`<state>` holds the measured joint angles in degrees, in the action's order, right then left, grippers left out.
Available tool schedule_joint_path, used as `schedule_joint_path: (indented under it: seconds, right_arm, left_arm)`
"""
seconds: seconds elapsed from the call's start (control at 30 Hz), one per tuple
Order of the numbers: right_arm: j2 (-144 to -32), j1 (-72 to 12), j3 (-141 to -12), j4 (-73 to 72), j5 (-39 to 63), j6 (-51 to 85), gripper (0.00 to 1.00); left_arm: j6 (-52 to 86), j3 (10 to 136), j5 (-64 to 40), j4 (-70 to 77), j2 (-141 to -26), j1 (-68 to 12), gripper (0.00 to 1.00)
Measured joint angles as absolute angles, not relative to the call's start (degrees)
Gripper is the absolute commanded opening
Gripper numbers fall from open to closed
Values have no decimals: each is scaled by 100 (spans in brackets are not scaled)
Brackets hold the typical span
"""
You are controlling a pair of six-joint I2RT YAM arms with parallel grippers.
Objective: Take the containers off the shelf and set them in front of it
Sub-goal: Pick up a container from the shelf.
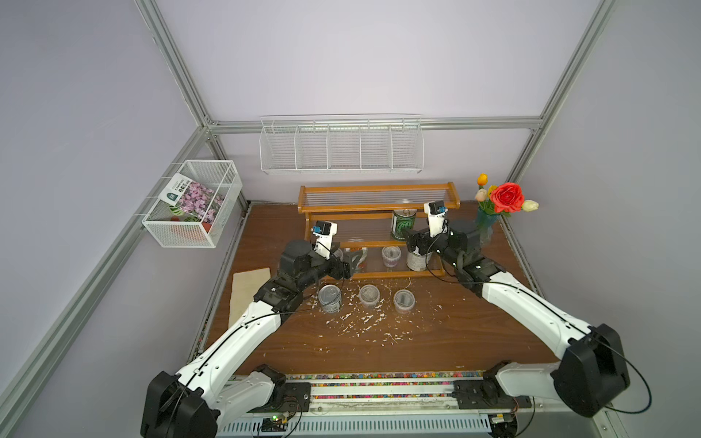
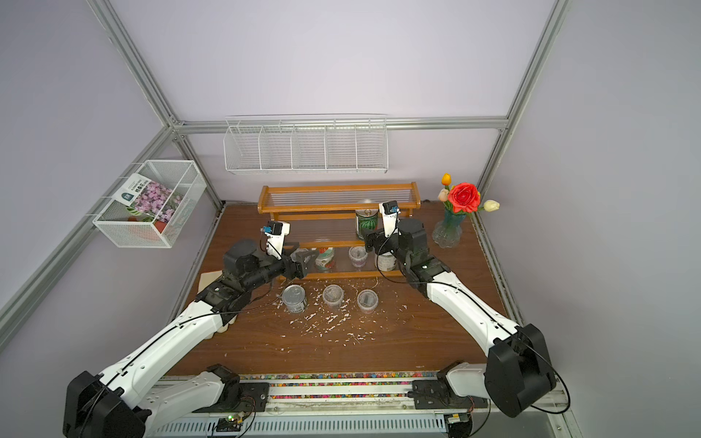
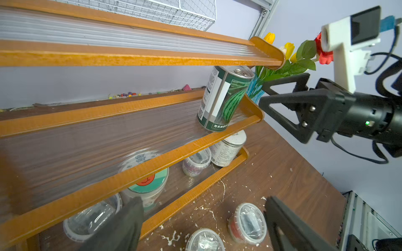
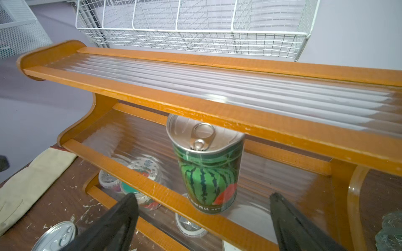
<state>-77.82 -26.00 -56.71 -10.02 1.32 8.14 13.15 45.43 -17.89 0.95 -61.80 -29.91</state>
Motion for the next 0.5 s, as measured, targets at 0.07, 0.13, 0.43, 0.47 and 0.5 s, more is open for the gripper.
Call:
schedule_joint_path:
  seconds: [0.07,0.13,0.43,0.47,0.5]
  right_arm:
    - [-7988,-2617,-5802,-1083,89,812,97]
    - [-8180,-2630,-5946,-1142,58,812,97]
    - [-8792,-2661,-6429,-1337,-274,814,97]
    - [-8851,-2661,-6464,-1337,-296,814,96]
    - [-8912,-2661,-6484,-1341,-307,814,95]
  left_arm:
    - [1345,4512,-1839,97,-6163,-2989,90]
    - [1391,4484,-1887,104,-6152,-2989,91]
    - [1535,4464,-2025,123,-6147,-2989,90]
    - [1542,4462,-2043,132,-6147,-2989,90]
    - [1546,4460,-2049,139,-6147,-2989,91]
